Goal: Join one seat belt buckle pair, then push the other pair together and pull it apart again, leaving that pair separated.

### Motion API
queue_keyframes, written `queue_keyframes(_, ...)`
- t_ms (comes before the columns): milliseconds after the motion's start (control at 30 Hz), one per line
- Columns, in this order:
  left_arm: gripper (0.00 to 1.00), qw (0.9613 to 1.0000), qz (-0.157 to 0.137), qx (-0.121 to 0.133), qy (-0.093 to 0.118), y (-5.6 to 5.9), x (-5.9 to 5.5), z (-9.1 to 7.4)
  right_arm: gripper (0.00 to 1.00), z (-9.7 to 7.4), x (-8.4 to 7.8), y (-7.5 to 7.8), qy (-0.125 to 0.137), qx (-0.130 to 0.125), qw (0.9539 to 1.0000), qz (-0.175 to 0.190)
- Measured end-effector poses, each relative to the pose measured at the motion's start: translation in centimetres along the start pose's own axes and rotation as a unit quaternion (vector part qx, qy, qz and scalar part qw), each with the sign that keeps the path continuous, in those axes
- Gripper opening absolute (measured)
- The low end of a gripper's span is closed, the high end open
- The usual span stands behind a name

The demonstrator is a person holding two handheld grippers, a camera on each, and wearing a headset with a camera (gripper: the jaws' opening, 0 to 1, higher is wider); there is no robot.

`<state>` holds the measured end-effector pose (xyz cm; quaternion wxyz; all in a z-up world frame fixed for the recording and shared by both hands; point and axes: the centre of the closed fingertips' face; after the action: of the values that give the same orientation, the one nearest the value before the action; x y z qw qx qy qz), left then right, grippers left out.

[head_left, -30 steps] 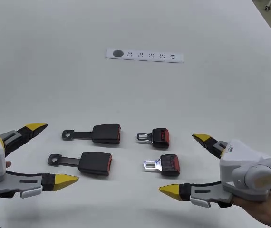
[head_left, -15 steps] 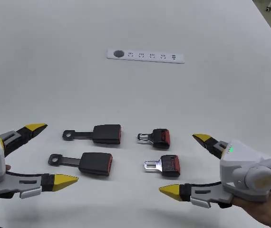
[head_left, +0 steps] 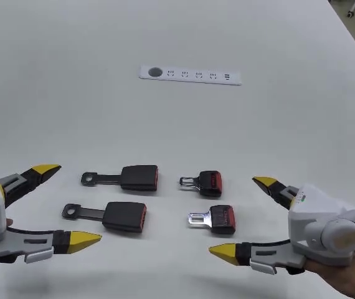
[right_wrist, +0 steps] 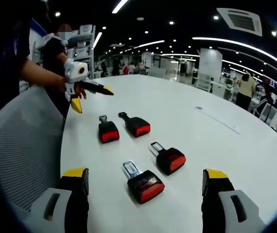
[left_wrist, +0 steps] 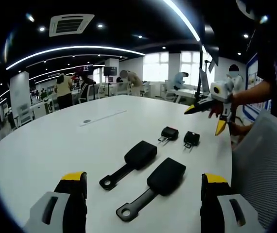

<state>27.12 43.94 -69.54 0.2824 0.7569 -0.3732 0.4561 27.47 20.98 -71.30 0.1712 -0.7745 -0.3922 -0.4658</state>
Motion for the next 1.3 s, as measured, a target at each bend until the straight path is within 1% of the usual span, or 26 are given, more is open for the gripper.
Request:
queue_keyframes(267, 1.0, 1.0, 0.001, 0.001, 0.0, 0.1, 0.1, 0.0, 0.99, 0.0, 0.0, 0.0, -0.001, -0.001, 1.0, -0.003)
queue_keyframes(433, 1.0, 1.0, 0.003, 0.0, -0.003, 0.4, 0.3, 0.1, 0.99, -0.1, 0.0, 0.1, -0.002, -0.001, 1.0, -0.005)
queue_keyframes(667, 1.0, 0.9999, 0.007, -0.003, -0.008, 0.1, 0.1, 0.2, 0.99, 0.0, -0.3, 0.1, -0.008, 0.003, 0.9999, -0.011)
queue_keyframes(800, 1.0, 0.9998, 0.009, -0.01, -0.013, 0.2, 0.1, 0.5, 0.99, 0.0, -0.4, 0.2, -0.011, 0.005, 0.9998, -0.016)
queue_keyframes(933, 0.95, 0.9995, 0.014, -0.018, -0.021, 0.3, -0.1, 0.9, 0.99, 0.2, -0.7, 0.4, -0.017, 0.007, 0.9996, -0.021)
queue_keyframes(1067, 0.92, 0.9992, 0.015, -0.026, -0.026, 0.3, -0.1, 1.2, 0.97, 0.3, -0.9, 0.7, -0.028, 0.009, 0.9988, -0.039)
queue_keyframes(1167, 0.88, 0.9983, 0.021, -0.038, -0.038, 0.4, -0.4, 1.6, 0.93, 0.6, -1.5, 1.0, -0.043, 0.014, 0.9976, -0.052)
queue_keyframes(1200, 0.86, 0.998, 0.022, -0.04, -0.042, 0.4, -0.5, 1.6, 0.92, 0.6, -1.6, 1.0, -0.045, 0.015, 0.9972, -0.058)
queue_keyframes(1300, 0.81, 0.997, 0.025, -0.051, -0.052, 0.2, -1.0, 1.8, 0.89, 0.7, -1.7, 0.9, -0.048, 0.021, 0.9967, -0.062)
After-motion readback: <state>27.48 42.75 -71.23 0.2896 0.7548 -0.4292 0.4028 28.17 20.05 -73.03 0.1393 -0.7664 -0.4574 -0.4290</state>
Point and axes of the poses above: the centre of the closed fingertips' face, and the gripper's own axes: z roughly forward along the fingers, y roughly to its right, x roughly out of its top, and after that the axes turned 8 degrees about -x, right-handed
